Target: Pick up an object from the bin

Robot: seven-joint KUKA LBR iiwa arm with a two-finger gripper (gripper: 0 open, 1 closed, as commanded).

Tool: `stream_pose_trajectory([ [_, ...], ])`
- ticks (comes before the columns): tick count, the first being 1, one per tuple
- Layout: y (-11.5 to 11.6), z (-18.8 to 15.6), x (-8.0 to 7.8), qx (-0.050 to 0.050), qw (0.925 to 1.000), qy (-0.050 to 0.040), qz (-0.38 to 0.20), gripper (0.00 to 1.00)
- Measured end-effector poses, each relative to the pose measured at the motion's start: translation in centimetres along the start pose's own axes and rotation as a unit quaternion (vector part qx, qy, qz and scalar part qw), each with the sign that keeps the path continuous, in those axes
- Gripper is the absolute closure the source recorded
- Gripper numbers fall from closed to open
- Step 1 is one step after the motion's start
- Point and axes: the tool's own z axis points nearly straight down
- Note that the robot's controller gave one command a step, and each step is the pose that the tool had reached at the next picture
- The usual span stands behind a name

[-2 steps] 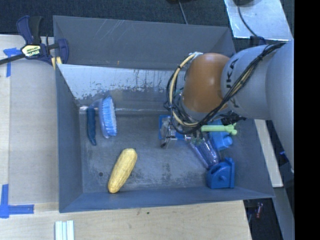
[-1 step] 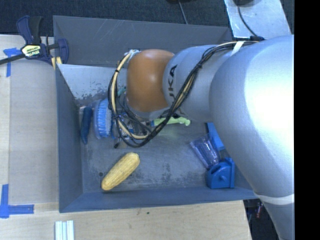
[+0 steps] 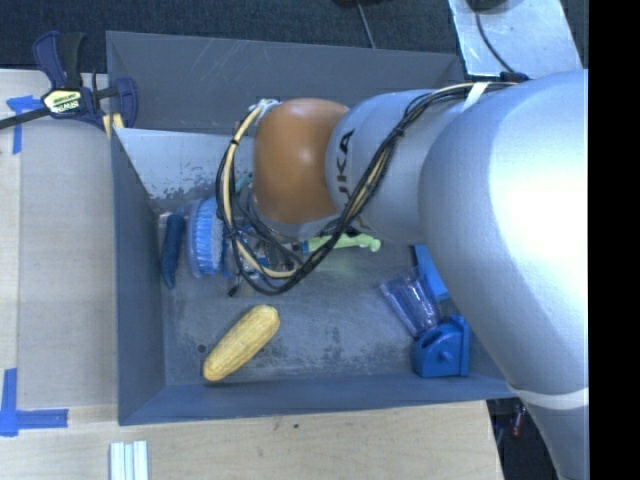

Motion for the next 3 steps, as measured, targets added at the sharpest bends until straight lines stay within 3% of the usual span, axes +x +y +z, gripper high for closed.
stream_pose_trajectory([
  [1,-0.2,-2.0,0.1,0.001,1.0,0.006,-0.004,1.0],
  [2,0.0,-9.7,0.8,0.0,0.9979,0.0019,-0.065,1.0],
  [3,-0.3,-6.0,0.9,0.001,0.9996,0.0032,-0.03,1.0],
])
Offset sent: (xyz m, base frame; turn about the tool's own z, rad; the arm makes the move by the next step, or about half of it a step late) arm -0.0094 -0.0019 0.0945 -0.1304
